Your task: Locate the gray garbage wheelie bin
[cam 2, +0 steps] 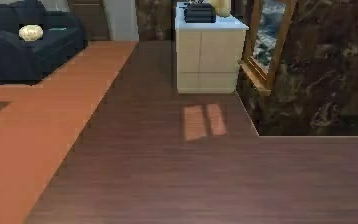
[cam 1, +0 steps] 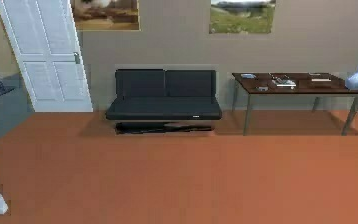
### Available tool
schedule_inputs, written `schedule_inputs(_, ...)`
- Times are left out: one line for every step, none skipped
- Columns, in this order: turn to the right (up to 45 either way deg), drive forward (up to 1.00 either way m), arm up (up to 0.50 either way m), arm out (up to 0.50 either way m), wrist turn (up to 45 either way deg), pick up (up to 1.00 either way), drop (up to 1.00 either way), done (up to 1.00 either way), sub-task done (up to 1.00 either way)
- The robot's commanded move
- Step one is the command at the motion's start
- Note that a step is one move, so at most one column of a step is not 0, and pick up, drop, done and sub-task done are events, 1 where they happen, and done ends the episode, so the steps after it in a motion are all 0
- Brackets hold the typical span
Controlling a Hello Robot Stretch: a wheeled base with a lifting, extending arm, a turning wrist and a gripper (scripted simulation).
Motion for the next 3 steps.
schedule_inputs(-36.0, 0.00, 0.00, 0.00, 0.0, 0.00, 0.00, 0.00, 0.00)
schedule_inputs(0.0, 1.00, 0.00, 0.00, 0.0, 0.00, 0.00, 0.00, 0.00)
schedule_inputs(0.0, 1.00, 0.00, 0.00, 0.0, 0.00, 0.00, 0.00, 0.00)
